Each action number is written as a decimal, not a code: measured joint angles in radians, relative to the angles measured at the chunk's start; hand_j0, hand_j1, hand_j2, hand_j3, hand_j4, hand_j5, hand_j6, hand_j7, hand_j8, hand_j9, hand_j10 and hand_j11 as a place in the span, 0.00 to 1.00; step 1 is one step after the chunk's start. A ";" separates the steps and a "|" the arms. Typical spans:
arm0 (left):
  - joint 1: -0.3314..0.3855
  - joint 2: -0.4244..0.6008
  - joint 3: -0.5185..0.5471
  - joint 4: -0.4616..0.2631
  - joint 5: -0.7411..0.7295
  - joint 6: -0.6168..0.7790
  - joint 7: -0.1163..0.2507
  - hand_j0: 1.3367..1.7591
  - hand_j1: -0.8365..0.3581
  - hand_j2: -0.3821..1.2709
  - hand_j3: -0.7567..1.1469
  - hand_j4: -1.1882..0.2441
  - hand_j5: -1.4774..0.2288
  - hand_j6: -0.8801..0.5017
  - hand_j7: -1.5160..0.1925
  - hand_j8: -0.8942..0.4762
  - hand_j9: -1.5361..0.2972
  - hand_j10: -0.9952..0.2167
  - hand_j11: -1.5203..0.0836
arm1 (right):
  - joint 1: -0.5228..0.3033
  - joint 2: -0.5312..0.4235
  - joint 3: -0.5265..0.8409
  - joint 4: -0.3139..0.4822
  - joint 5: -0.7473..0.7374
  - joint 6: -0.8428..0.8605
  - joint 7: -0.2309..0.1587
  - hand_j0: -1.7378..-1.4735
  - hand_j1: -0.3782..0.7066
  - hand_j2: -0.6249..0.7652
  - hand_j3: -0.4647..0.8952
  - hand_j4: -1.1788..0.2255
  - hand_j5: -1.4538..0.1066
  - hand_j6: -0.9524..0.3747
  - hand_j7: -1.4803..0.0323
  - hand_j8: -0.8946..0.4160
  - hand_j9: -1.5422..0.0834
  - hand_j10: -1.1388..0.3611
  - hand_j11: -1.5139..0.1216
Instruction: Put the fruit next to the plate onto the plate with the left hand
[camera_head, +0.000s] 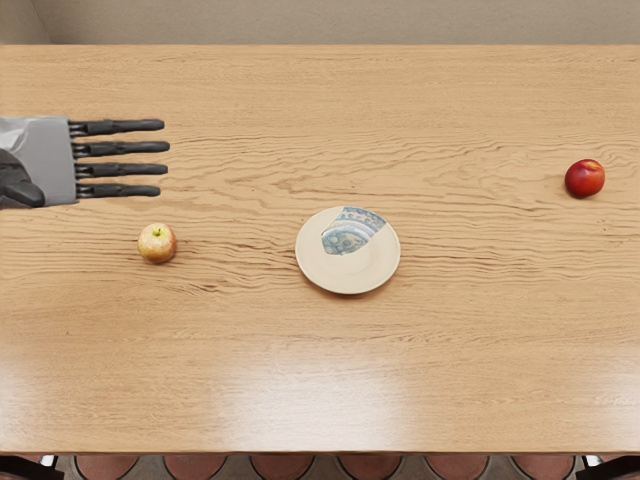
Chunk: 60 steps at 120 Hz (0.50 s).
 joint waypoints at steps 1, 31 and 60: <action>0.000 0.001 0.000 -0.001 -0.001 0.000 0.000 0.76 0.98 0.23 0.40 0.83 0.86 0.63 0.88 0.65 0.83 0.82 0.94 | 0.000 0.000 0.000 0.000 0.000 0.000 0.000 0.30 0.03 0.45 0.34 0.84 0.93 0.72 0.98 0.68 0.95 0.76 0.93; -0.001 0.015 -0.006 -0.021 -0.001 0.000 0.000 0.76 0.98 0.23 0.40 0.83 0.86 0.63 0.88 0.65 0.83 0.82 0.94 | 0.004 0.000 -0.001 0.000 -0.002 0.000 0.000 0.30 0.03 0.45 0.34 0.84 0.93 0.72 0.98 0.68 0.95 0.76 0.93; -0.005 0.016 -0.108 -0.115 0.399 0.000 0.000 0.76 0.97 0.23 0.40 0.82 0.85 0.63 0.87 0.64 0.82 0.81 0.93 | 0.015 0.000 -0.001 0.001 -0.001 0.000 -0.001 0.30 0.03 0.45 0.34 0.84 0.93 0.72 0.98 0.68 0.95 0.76 0.93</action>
